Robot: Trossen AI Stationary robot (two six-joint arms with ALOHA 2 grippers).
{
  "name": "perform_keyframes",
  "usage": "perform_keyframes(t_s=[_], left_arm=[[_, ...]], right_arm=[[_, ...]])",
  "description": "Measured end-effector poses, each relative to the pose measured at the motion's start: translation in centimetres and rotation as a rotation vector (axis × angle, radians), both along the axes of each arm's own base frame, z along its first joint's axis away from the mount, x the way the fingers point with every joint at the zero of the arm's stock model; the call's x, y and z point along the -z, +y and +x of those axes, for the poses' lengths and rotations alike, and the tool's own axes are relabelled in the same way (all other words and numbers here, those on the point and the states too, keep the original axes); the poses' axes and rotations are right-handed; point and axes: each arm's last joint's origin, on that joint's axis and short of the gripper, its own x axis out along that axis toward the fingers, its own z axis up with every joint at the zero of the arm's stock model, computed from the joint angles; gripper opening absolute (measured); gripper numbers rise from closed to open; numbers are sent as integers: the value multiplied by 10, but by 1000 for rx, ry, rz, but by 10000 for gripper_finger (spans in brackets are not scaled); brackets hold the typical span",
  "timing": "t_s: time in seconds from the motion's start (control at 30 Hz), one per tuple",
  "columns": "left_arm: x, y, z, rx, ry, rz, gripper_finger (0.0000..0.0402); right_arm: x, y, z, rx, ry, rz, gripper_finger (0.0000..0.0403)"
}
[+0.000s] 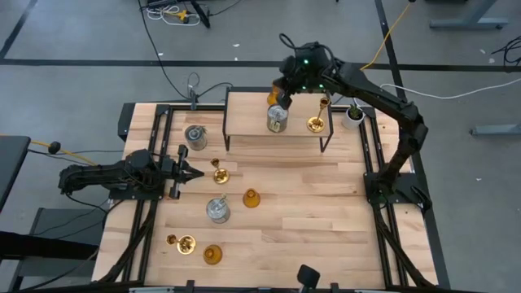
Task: Pick & Place candle stick holders
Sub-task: Adjust the scented candle on the shelf
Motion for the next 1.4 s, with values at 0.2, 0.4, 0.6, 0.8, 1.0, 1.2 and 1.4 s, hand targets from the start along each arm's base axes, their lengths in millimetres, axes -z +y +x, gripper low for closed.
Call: perform_keyframes(t_s=[0.2, 0.4, 0.6, 0.8, 1.0, 1.2, 1.4], left_arm=[[0, 0, 0, 0, 0, 0, 19], [0, 0, 0, 0, -1, 0, 18], [0, 0, 0, 0, 0, 0, 19], [0, 0, 0, 0, 0, 0, 18], [0, 0, 0, 0, 0, 0, 18], [0, 0, 0, 0, 0, 0, 19], [0, 0, 0, 0, 0, 0, 18]], right_arm=[[-8, 5, 8, -36, -78, -51, 0], [-14, 12, 13, -94, -104, -143, 0], [-13, 21, -2, -101, -239, -248, 0], [-4, 35, -28, -92, -335, -307, 0], [4, 48, -55, -71, -342, -283, 0], [17, 62, -78, -61, -354, -237, 0], [27, 84, -94, -107, -361, -223, 0]])
